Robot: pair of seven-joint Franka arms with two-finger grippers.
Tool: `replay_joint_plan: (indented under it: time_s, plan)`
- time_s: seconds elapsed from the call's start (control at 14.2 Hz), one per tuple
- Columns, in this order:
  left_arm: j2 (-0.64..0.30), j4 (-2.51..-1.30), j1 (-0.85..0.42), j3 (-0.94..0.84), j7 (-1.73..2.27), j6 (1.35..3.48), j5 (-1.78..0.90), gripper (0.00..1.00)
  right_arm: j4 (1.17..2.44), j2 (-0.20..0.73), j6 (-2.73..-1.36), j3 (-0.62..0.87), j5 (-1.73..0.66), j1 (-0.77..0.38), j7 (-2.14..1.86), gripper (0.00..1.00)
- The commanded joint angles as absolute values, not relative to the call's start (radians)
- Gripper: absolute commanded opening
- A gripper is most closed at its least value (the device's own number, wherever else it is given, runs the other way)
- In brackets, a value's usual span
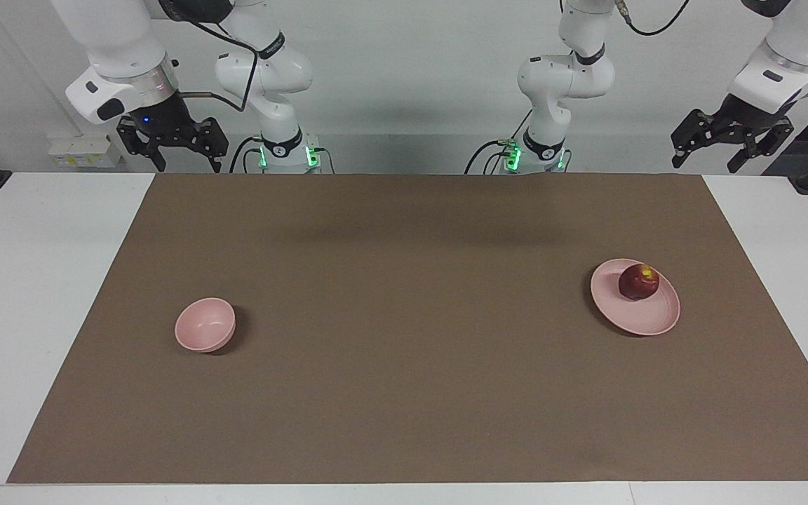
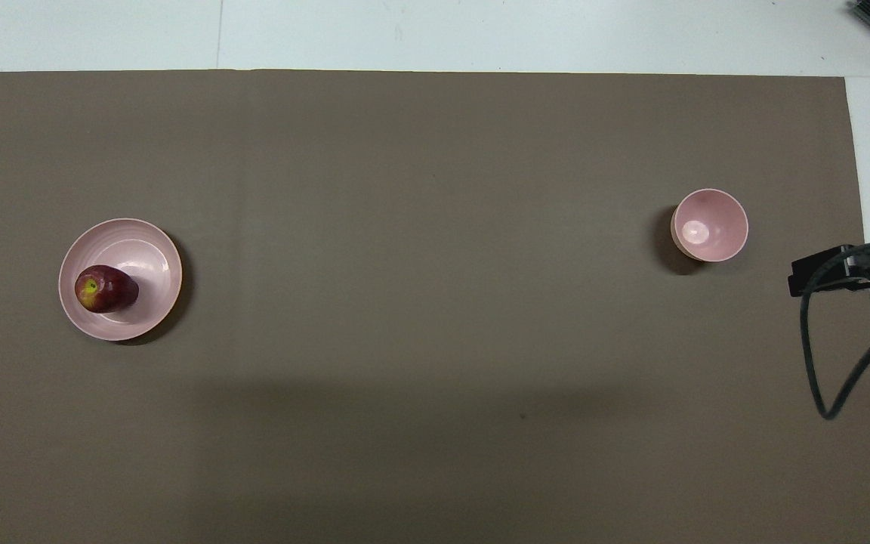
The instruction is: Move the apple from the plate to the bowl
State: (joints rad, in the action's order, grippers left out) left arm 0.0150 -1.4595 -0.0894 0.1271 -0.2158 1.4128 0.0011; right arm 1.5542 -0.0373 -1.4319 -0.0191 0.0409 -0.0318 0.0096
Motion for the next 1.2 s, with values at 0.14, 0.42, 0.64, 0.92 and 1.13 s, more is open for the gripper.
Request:
replay_joint_plan:
  time_s: [0.14, 0.42, 0.64, 0.92, 1.13]
  plan:
    - [0.017, -1.443, -0.101, 0.127, -0.207, 1.402, 0.012, 1.00, 1.536, -0.028, -1.416, -0.020, 0.014, -0.020, -0.015, 1.00]
    - [0.021, -1.447, -0.101, 0.120, -0.202, 1.397, 0.005, 1.00, 1.536, -0.028, -1.416, -0.020, 0.014, -0.020, -0.015, 1.00]
    - [0.023, -1.447, -0.100, 0.121, -0.201, 1.396, 0.005, 1.00, 1.536, -0.028, -1.416, -0.020, 0.014, -0.020, -0.015, 1.00]
    - [0.029, -1.459, -0.094, 0.121, -0.206, 1.404, 0.005, 1.00, 1.536, -0.028, -1.416, -0.020, 0.014, -0.020, -0.017, 1.00]
    - [0.029, -1.459, -0.097, 0.121, -0.204, 1.414, 0.005, 1.00, 1.536, -0.028, -1.416, -0.020, 0.014, -0.020, -0.015, 1.00]
